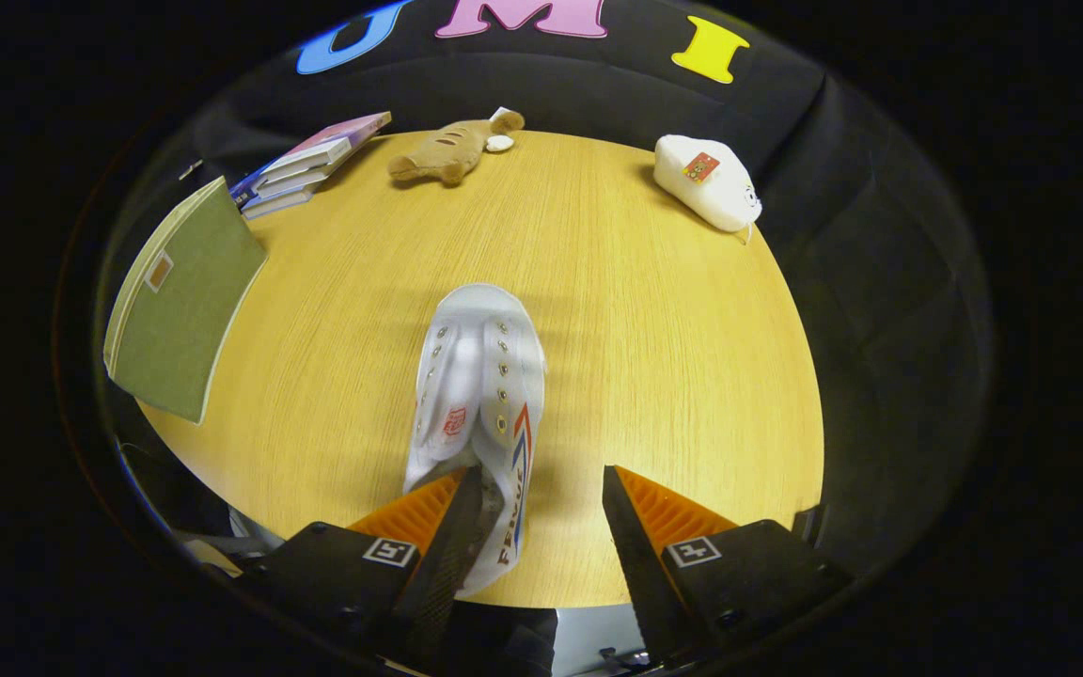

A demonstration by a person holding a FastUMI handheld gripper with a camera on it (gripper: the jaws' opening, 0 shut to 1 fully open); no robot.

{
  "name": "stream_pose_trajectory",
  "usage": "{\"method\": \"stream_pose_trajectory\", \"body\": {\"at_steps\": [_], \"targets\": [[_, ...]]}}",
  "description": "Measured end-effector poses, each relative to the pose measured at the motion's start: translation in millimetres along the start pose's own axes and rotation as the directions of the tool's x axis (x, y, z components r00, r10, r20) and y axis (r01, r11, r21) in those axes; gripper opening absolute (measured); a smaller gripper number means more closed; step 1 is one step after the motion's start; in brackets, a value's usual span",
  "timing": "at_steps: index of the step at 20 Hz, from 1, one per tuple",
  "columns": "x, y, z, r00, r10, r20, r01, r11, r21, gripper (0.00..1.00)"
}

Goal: Open the storage box then place both shoes into the box .Put the left shoe in first, then the right shoe, with the right side of both shoes facing outward in a uniform manner.

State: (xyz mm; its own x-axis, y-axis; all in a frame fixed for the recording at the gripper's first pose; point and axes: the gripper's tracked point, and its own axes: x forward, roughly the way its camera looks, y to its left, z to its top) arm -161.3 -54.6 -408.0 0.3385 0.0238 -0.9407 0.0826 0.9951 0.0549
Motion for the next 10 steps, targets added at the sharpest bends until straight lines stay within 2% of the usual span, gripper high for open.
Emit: {"method": "stream_pose_trajectory", "body": {"at_steps": [4, 6, 8, 9, 10], "targets": [[21.3, 4.4, 20.0, 1.000, 0.007, 0.027, -0.007, 1.000, 0.001, 0.75], [29.7, 10.7, 31.1, 0.998, 0.022, 0.053, -0.021, 1.000, -0.013, 0.66], [37.2, 20.5, 30.5, 0.998, 0.048, 0.042, -0.047, 0.999, -0.015, 0.49], [40.7, 16.1, 30.3, 0.999, 0.017, 0.037, -0.016, 1.000, -0.022, 0.32], [39.9, 9.0, 31.7, 0.999, -0.022, 0.033, 0.023, 0.999, -0.026, 0.23]]}}
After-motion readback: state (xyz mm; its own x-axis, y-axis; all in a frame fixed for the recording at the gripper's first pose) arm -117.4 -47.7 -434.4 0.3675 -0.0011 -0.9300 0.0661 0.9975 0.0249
